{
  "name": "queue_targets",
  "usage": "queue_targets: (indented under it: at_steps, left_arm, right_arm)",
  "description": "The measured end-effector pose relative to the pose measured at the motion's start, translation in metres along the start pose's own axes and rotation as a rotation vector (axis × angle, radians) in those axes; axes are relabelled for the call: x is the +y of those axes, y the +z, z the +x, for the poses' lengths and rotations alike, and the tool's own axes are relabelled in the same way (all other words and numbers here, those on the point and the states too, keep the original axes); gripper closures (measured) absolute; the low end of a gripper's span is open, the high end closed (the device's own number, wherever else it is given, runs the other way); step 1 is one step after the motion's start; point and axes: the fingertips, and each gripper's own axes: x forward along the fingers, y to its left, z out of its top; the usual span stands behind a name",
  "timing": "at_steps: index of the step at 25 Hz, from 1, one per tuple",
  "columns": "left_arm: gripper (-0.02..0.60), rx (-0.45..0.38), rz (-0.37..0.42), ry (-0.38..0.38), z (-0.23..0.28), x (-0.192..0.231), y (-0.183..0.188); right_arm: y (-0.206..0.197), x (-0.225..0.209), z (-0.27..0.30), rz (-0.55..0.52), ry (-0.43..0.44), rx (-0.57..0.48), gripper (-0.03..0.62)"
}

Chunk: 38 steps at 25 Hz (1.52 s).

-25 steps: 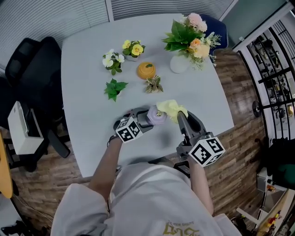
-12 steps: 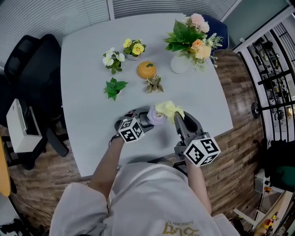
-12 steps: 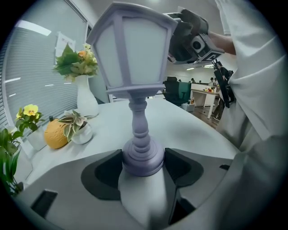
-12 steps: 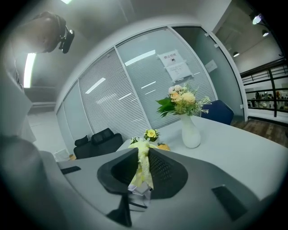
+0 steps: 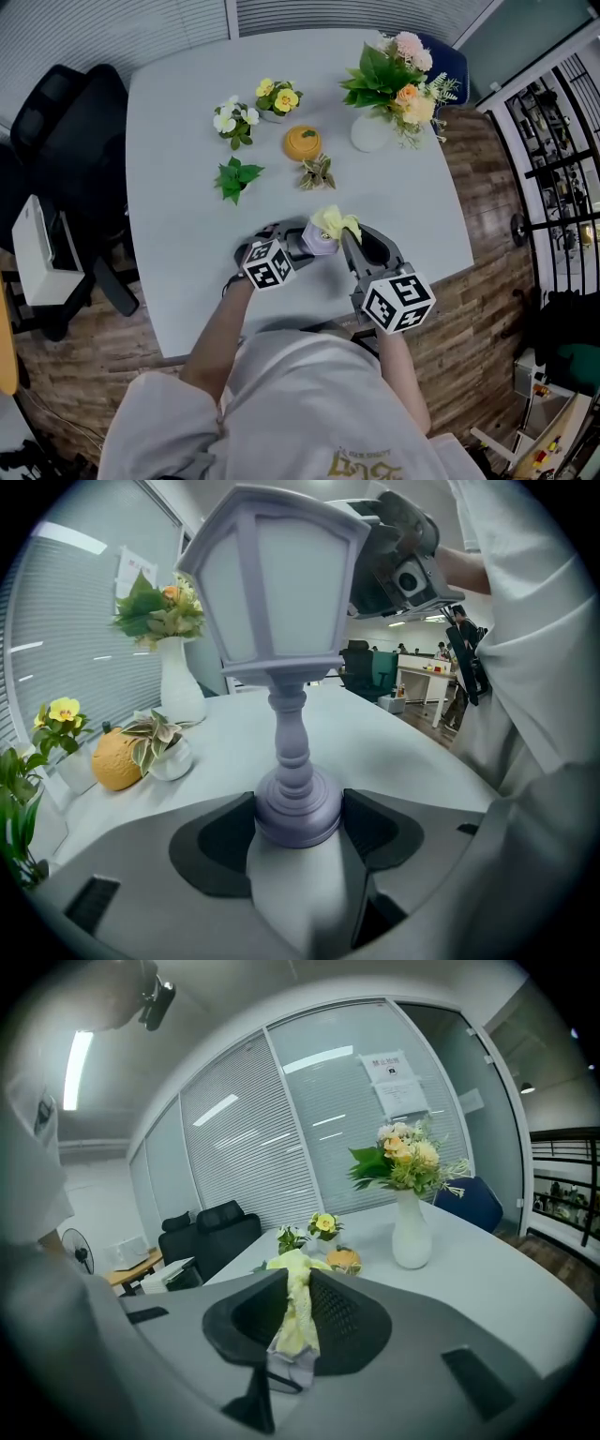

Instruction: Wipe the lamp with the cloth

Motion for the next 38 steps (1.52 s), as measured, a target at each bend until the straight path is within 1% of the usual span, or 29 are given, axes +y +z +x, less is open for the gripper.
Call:
queue_targets:
  at_steps: [8,19,27,38]
  left_arm:
    - [0.278,-0.001,0.001,0.001,-0.001,0.0,0.002]
    - [0.278,-0.001,-0.001,0.002,0.0,0.001,0.0]
    - [0.278,-0.002,-0.003,0.003,-0.002,0.0,0.002]
    - [0.278,0.003,-0.005,-0.002,-0.001,0.0,0.0]
  right_arm:
    - [-0.002,0.009,0.008,-0.067,-0.004,0.04,0.52]
    - [-0.003,0.007,0.02,-0.076,-0.015,0.08,0.52]
    - [0.001,0.012,0.027,-0.09,0.002,0.092,0.52]
    - [0.003,0.017,0.034,-0.166,0.009,0.131,0.52]
